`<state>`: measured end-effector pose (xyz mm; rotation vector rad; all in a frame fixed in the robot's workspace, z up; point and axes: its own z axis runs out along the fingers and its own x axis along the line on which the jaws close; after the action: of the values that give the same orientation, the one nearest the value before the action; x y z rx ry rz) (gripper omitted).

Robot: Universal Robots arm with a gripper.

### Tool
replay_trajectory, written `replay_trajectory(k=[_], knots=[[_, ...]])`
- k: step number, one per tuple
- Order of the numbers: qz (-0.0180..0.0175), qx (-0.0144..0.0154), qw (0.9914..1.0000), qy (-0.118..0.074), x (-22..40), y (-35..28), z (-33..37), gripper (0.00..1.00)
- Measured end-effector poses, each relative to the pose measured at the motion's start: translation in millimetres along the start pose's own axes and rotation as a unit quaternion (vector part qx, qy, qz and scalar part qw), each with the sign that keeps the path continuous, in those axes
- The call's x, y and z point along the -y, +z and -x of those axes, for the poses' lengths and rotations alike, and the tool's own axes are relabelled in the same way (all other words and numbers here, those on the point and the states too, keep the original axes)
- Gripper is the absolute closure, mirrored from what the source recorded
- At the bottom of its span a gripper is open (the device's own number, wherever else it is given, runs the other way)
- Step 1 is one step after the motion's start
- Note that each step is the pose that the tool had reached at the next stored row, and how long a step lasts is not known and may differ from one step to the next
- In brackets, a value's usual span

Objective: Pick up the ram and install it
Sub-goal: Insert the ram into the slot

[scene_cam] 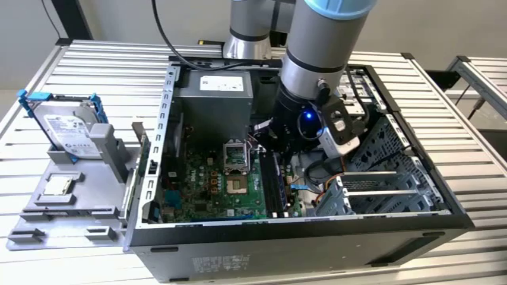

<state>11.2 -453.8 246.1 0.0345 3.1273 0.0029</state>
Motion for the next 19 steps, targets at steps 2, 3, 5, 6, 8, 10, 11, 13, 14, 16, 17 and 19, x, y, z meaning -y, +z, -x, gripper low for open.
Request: replay_trajectory(k=[2, 3, 5, 6, 8, 10, 11, 13, 14, 16, 17, 19], knots=[[0.0, 0.0, 1.0, 0.0, 0.0, -1.1, 0.0, 1.0], [-0.0001, 0.0, 1.0, 0.0, 0.0, -1.7, 0.0, 1.0], [-0.0001, -0.0001, 1.0, 0.0, 0.0, -2.8, 0.0, 1.0], [0.0, -0.0001, 1.0, 0.0, 0.0, -3.3, 0.0, 1.0], [-0.0001, -0.0001, 1.0, 0.0, 0.0, -4.5, 0.0, 1.0], [-0.0001, -0.0001, 1.0, 0.0, 0.0, -5.6, 0.1, 1.0], [0.0, 0.0, 1.0, 0.0, 0.0, -6.1, 0.0, 1.0], [0.0, 0.0, 1.0, 0.0, 0.0, -7.2, 0.1, 1.0], [0.0, 0.0, 1.0, 0.0, 0.0, -7.8, 0.1, 1.0], [-0.0001, 0.0, 1.0, 0.0, 0.0, -8.9, 0.1, 1.0], [-0.0001, 0.0, 1.0, 0.0, 0.0, -9.5, 0.1, 1.0], [0.0, 0.0, 1.0, 0.0, 0.0, -10.5, 0.1, 1.0]])
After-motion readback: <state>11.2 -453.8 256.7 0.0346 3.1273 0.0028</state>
